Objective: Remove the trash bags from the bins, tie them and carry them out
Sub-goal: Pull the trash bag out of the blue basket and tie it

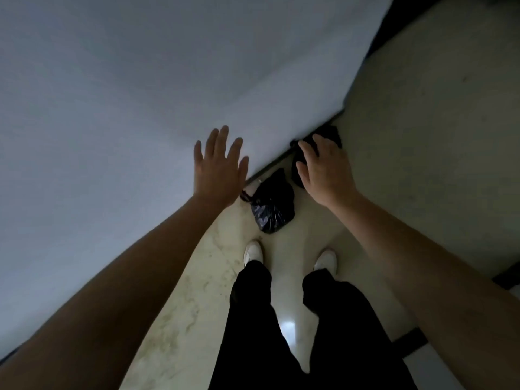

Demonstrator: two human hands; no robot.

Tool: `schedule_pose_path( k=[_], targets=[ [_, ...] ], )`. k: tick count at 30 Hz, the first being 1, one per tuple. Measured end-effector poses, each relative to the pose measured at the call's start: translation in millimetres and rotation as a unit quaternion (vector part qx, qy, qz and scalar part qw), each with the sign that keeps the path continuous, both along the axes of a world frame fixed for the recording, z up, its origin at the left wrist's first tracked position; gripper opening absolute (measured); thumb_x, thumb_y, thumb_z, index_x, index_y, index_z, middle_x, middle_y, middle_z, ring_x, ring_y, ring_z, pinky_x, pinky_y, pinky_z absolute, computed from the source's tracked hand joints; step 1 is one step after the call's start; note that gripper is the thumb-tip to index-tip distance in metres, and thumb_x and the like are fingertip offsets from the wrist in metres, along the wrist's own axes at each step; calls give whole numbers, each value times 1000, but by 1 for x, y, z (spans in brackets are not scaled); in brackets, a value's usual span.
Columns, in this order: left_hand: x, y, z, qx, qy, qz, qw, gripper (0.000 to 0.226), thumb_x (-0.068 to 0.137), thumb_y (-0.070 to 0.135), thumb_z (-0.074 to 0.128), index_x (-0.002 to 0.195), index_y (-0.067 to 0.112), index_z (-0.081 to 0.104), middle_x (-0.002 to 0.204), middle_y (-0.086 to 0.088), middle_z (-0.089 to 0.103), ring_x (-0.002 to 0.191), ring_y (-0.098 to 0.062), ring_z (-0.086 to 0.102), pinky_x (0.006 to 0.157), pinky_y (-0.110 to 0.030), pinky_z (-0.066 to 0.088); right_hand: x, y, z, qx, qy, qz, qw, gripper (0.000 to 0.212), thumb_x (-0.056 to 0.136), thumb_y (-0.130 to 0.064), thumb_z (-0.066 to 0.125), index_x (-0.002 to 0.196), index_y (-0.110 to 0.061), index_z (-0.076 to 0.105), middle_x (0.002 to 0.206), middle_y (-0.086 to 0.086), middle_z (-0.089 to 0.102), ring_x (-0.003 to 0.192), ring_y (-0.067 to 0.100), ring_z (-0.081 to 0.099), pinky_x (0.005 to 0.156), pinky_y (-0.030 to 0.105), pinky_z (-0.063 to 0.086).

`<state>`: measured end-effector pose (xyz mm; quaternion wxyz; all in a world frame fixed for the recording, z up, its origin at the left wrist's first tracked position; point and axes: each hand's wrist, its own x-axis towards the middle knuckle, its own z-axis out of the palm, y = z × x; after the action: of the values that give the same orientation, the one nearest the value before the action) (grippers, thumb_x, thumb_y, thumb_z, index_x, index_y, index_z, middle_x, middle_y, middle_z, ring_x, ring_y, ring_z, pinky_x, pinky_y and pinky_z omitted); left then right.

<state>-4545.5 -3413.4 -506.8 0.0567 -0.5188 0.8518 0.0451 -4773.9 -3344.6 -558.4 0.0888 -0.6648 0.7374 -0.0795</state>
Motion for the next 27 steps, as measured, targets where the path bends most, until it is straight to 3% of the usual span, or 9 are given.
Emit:
schedule_pose_path(
  k=[5,8,15,20,27],
  targets=[
    [26,46,152,-87,40,106,990,49,103,41,38,144,15,47,157,-19,34,146,-39,29,115,-63,26,31,-11,142,-56,-27,79,995,48,101,-38,46,140,-11,49,144,23,47,125,43,49,96,51,46],
    [63,92,201,-98,16,175,980,55,103,47,29,148,18,43,160,-19,29,149,-38,24,116,-63,22,69,-1,188,-62,-27,163,984,52,102,-43,39,142,-11,47,146,23,45,128,43,48,99,52,44],
    [242,217,310,-152,-41,366,917,69,100,60,9,157,24,22,165,-17,10,153,-37,6,118,-65,14,242,32,296,-122,-65,322,936,63,102,-52,23,140,-12,52,148,21,44,132,41,46,104,51,42],
    [389,351,394,-261,-43,496,827,70,99,62,11,159,25,12,167,-14,-1,153,-32,-5,120,-62,8,410,92,374,-218,-100,410,880,60,102,-51,29,149,-16,40,154,22,36,138,41,39,111,51,37],
    [549,593,466,-362,-64,639,676,68,101,60,17,158,24,15,167,-13,1,153,-32,-2,121,-59,7,666,266,462,-270,-182,571,753,60,102,-47,40,153,-17,32,157,22,29,142,40,33,114,51,32]
  ],
)
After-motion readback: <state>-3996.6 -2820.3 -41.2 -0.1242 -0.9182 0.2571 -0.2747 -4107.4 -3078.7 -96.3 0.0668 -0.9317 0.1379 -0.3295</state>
